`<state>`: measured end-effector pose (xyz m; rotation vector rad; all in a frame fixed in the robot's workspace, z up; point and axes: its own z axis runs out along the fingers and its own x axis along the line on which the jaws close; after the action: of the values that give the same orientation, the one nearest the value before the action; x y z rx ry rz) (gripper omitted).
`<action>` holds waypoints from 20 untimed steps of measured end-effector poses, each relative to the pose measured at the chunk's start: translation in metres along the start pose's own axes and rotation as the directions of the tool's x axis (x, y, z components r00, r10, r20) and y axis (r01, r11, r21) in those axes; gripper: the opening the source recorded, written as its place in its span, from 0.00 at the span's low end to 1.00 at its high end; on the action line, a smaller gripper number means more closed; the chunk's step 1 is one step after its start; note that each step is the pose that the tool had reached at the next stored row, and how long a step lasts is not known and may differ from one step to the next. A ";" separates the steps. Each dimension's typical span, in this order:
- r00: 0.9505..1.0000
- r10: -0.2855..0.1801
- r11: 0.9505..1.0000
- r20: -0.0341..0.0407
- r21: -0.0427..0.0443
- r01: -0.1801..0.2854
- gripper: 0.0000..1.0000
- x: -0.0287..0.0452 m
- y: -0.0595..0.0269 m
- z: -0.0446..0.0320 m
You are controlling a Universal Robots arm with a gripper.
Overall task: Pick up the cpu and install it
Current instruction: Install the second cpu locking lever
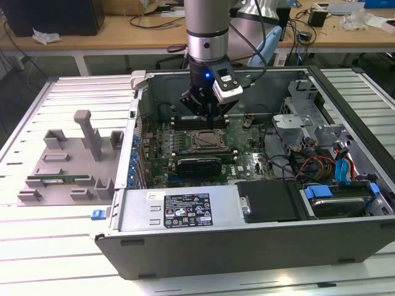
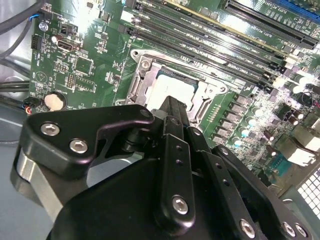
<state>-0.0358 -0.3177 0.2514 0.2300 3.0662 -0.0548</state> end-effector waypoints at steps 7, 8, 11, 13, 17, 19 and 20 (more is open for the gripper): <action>1.000 0.000 1.000 0.000 0.000 0.000 0.11 -0.0003 -0.0024 -0.0001; 1.000 0.000 1.000 0.000 0.000 0.000 0.11 -0.0005 -0.0032 0.0000; 1.000 0.000 1.000 0.000 0.000 0.000 0.11 -0.0008 -0.0058 0.0001; 1.000 0.000 1.000 0.000 0.000 0.000 0.11 -0.0011 -0.0076 0.0001; 1.000 0.000 1.000 0.000 0.000 0.000 0.11 -0.0020 -0.0135 0.0004; 1.000 0.000 1.000 0.000 0.000 0.000 0.11 -0.0022 -0.0151 0.0004; 1.000 0.000 1.000 0.000 0.000 0.000 0.11 -0.0024 -0.0164 0.0005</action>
<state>-0.0358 -0.3343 0.2516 0.2300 3.0663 -0.0552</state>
